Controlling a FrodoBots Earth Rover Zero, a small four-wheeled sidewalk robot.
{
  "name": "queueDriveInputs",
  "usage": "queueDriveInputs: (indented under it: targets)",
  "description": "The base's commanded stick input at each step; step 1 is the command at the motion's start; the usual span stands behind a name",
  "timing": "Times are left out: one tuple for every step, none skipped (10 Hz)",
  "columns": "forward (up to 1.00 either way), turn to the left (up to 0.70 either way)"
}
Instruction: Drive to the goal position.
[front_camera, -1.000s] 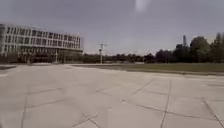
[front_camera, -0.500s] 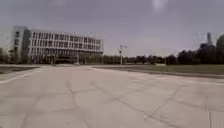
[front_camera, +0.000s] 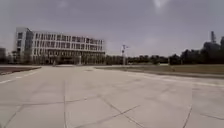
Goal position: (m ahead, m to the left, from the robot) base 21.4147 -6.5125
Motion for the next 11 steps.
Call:
queueDriveInputs:
  targets:
    - [1.0,0.39]
    - [1.0,0.4]
    - [1.0,0.4]
    - [1.0,0.07]
    - [1.0,-0.03]
    - [1.0,-0.28]
    - [1.0,-0.34]
    - [1.0,-0.09]
    - [1.0,0.03]
    - [1.0,0.05]
    - [1.0,0.31]
